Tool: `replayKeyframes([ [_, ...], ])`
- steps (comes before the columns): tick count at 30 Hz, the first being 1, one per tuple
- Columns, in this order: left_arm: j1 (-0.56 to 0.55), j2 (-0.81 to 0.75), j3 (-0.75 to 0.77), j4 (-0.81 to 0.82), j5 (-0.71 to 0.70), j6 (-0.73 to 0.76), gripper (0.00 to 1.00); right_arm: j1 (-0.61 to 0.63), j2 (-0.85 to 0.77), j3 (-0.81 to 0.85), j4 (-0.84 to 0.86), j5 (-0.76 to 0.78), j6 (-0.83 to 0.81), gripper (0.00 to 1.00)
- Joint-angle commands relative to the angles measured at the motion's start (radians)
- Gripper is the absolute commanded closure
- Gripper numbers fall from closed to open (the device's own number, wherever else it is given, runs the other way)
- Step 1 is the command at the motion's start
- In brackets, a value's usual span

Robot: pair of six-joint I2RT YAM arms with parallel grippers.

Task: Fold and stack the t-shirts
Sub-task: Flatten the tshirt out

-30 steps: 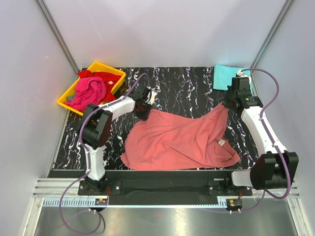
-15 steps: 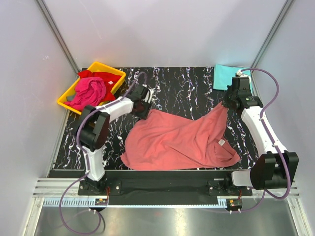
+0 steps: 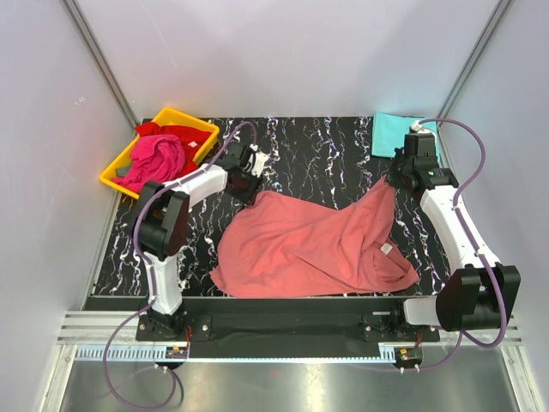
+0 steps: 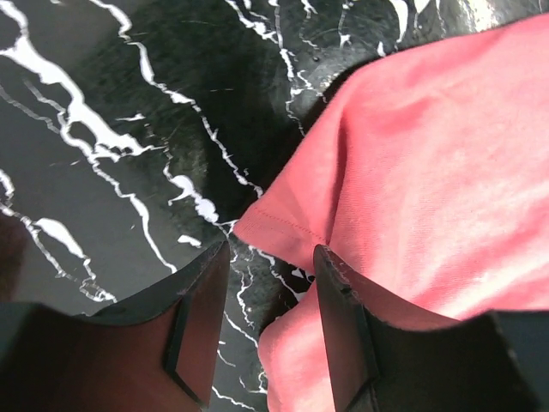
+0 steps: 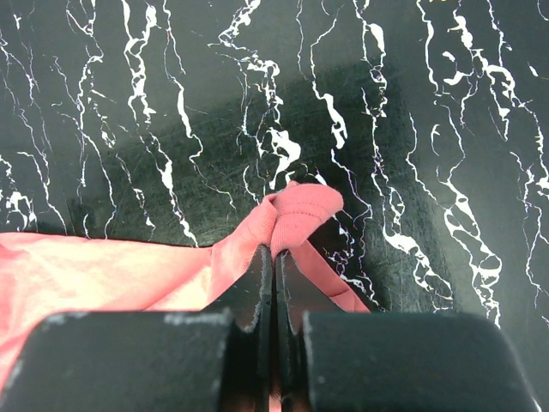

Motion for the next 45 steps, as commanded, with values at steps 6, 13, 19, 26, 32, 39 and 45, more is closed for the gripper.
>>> replayKeyframes([
  [6, 0.010, 0.083, 0.101, -0.015, 0.035, 0.056, 0.52, 0.001, -0.022, 0.002, 0.046, -0.021, -0.002, 1.00],
  [13, 0.011, 0.130, 0.155, -0.073, 0.066, 0.076, 0.77, 0.001, -0.028, 0.002, 0.047, -0.023, -0.006, 1.00],
  [19, 0.011, 0.026, 0.216, -0.114, -0.038, 0.038, 1.00, 0.000, -0.022, 0.061, 0.031, -0.026, -0.006, 1.00],
  [26, 0.011, -0.247, 0.460, -0.173, -0.360, 0.013, 1.00, 0.001, -0.119, 0.293, 0.130, -0.053, -0.022, 1.00],
  [32, 0.008, -0.393, 0.643, -0.294, -0.468, 0.018, 1.00, 0.001, -0.180, 0.428, 0.190, -0.193, -0.091, 1.00],
  [39, -0.115, -0.663, 0.642, -0.260, -0.526, -0.019, 1.00, 0.001, -0.323, 0.629, 0.140, -0.256, -0.112, 1.00],
  [45, -0.148, -1.053, 0.429, -0.031, -0.249, -0.165, 1.00, 0.000, -0.570, 0.645, 0.094, -0.322, -0.046, 1.00],
])
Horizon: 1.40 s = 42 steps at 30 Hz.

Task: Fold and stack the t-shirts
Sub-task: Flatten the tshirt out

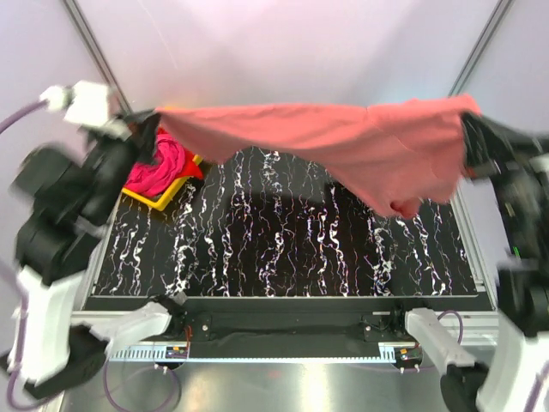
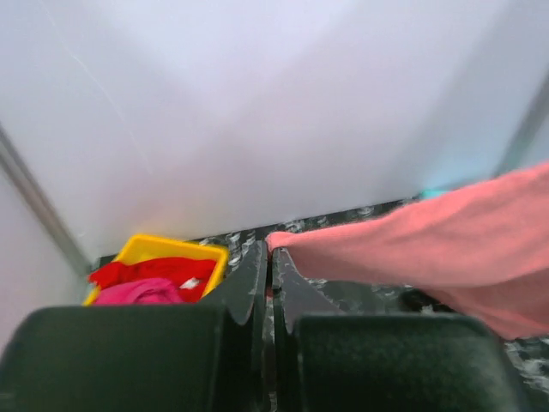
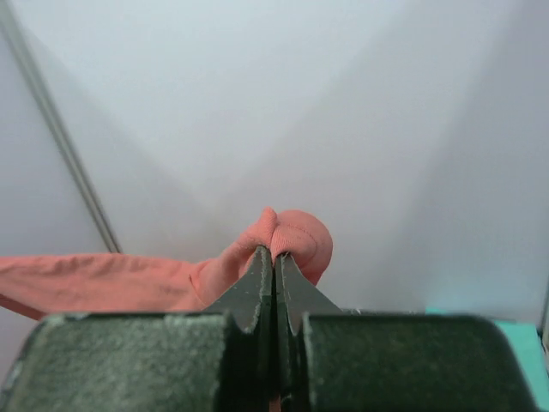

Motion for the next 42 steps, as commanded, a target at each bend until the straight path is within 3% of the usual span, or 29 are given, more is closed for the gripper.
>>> replayKeyframes([
  [1, -0.002, -0.212, -0.166, 0.215, 0.206, -0.121, 1.00, 0.000, -0.141, 0.046, -0.006, -0.061, 0.045, 1.00],
  [4, -0.002, -0.332, -0.294, 0.378, 0.324, -0.205, 1.00, 0.000, -0.281, -0.023, 0.032, -0.096, 0.103, 1.00],
  [9, -0.002, -0.300, -0.209, 0.254, 0.340, -0.247, 1.00, 0.000, -0.300, -0.017, -0.002, -0.130, 0.117, 1.00],
  [15, -0.002, -0.122, -0.023, 0.115, 0.147, -0.130, 1.00, 0.000, -0.131, 0.050, -0.054, -0.032, 0.002, 1.00],
  [21, 0.004, 0.053, -0.072, 0.223, -0.105, 0.045, 1.00, -0.001, 0.110, 0.035, 0.068, -0.078, -0.003, 1.00],
  [30, 0.151, 0.309, 0.046, 0.285, -0.139, 0.071, 1.00, 0.000, 0.403, 0.144, 0.207, -0.113, -0.094, 1.00],
  [35, 0.162, 0.314, 0.071, 0.375, -0.121, 0.076, 1.00, 0.000, 0.529, 0.376, 0.069, -0.168, -0.165, 1.00],
  [42, 0.164, 0.234, 0.057, 0.398, -0.105, 0.080, 1.00, 0.000, 0.486, 0.391, 0.034, -0.151, -0.205, 1.00],
])
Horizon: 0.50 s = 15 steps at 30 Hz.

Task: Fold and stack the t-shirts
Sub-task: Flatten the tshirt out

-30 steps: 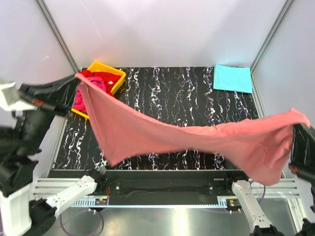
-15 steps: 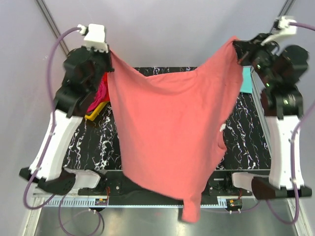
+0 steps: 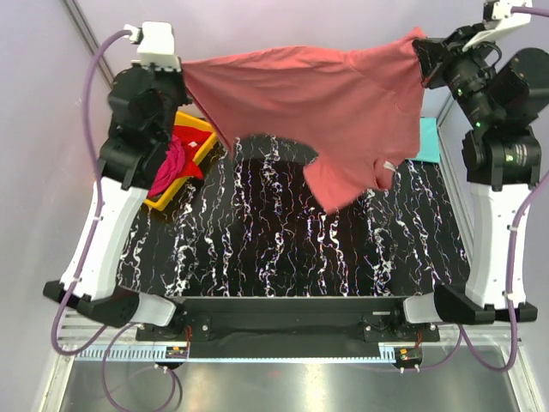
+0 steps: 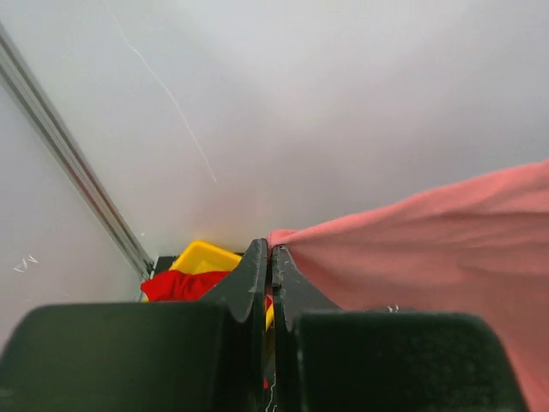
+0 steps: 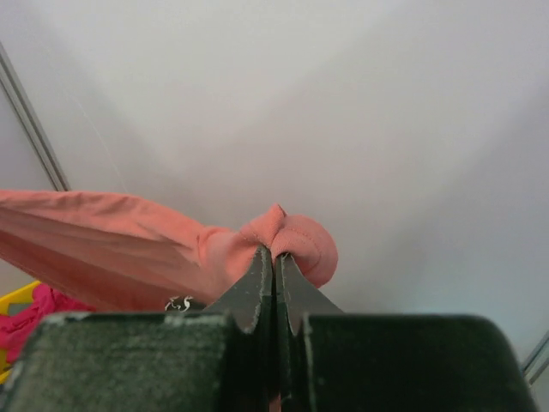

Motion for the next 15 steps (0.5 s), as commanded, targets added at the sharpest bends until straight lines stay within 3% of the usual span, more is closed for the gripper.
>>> replayKeyframes([
  [1, 0.005, -0.110, 0.016, 0.114, -0.007, 0.005, 1.00, -0.001, -0.062, 0.036, 0.015, -0.006, -0.046, 1.00],
  [9, 0.003, -0.364, -0.121, 0.087, 0.201, -0.094, 1.00, -0.001, -0.281, -0.089, -0.109, -0.038, -0.026, 1.00],
  [15, 0.005, -0.556, -0.136, 0.057, 0.379, -0.227, 1.00, 0.000, -0.490, -0.076, -0.270, -0.135, 0.006, 1.00],
])
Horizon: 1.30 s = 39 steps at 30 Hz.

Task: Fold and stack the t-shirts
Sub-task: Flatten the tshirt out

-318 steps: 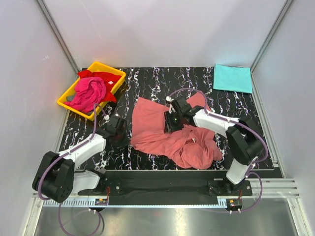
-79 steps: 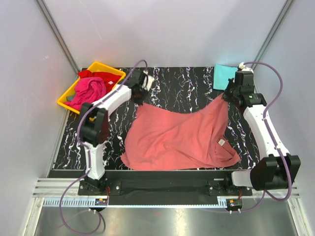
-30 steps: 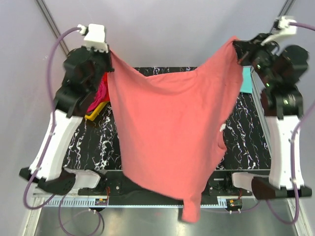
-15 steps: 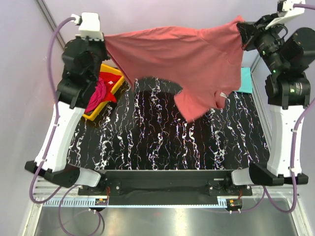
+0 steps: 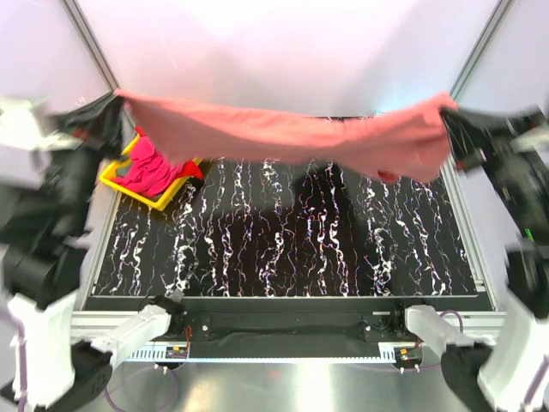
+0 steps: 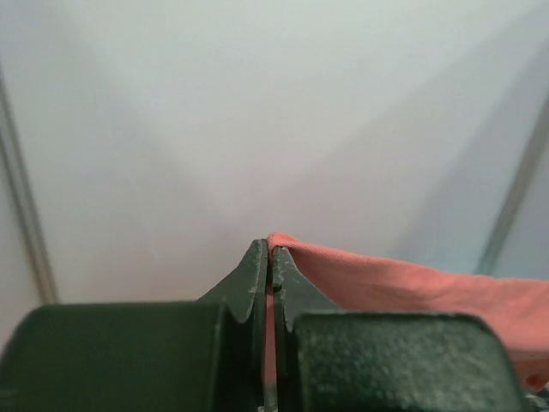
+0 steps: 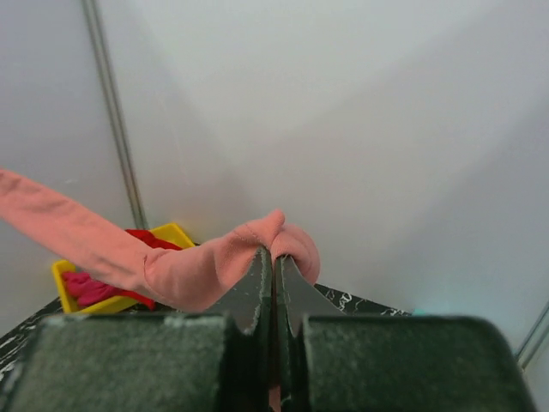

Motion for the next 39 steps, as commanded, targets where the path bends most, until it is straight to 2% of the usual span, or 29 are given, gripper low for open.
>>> replayKeyframes([
  [1, 0.005, -0.116, -0.012, 0.064, 0.186, -0.156, 1.00, -0.001, -0.114, 0.036, -0.064, -0.082, 0.033, 1.00],
  [4, 0.005, -0.150, 0.024, 0.050, 0.251, -0.228, 1.00, 0.000, -0.151, 0.064, -0.071, -0.091, 0.067, 1.00],
  [5, 0.005, -0.135, 0.055, -0.011, 0.251, -0.227, 1.00, -0.001, -0.145, 0.124, -0.086, -0.091, 0.073, 1.00],
  [7, 0.005, -0.115, 0.110, -0.063, 0.223, -0.200, 1.00, -0.001, -0.119, 0.203, -0.111, -0.073, 0.073, 1.00],
  [12, 0.005, -0.067, 0.077, -0.080, 0.165, -0.126, 1.00, 0.000, -0.021, 0.220, -0.041, 0.044, 0.021, 1.00],
  [14, 0.005, -0.003, 0.063, -0.115, 0.099, -0.098, 1.00, 0.000, 0.026, 0.205, -0.024, 0.073, -0.019, 1.00],
  [17, 0.005, 0.071, 0.000, -0.145, -0.033, -0.092, 1.00, -0.001, 0.118, 0.125, 0.050, 0.079, -0.092, 1.00],
  [20, 0.006, 0.112, -0.115, -0.093, -0.067, -0.093, 1.00, 0.000, 0.191, -0.012, 0.113, 0.058, -0.145, 1.00],
  [23, 0.012, 0.172, -0.220, -0.037, -0.117, -0.100, 1.00, 0.000, 0.217, -0.246, 0.351, -0.002, -0.171, 1.00],
  [25, 0.018, 0.220, -0.253, -0.034, -0.153, -0.123, 1.00, 0.000, 0.261, -0.383, 0.439, -0.039, -0.183, 1.00],
  [31, 0.075, 0.472, -0.353, -0.008, -0.174, -0.185, 1.00, 0.000, 0.474, -0.596, 0.757, -0.074, -0.194, 1.00],
  [34, 0.112, 0.579, -0.336, 0.012, -0.174, -0.190, 1.00, -0.001, 0.644, -0.573, 0.826, -0.088, -0.189, 1.00],
  [37, 0.170, 0.756, -0.264, 0.027, -0.103, -0.163, 1.00, 0.000, 0.819, -0.501, 0.869, -0.088, -0.189, 1.00],
  [39, 0.187, 0.813, -0.217, 0.033, -0.035, -0.149, 1.00, 0.000, 0.937, -0.444, 0.872, -0.088, -0.197, 1.00],
])
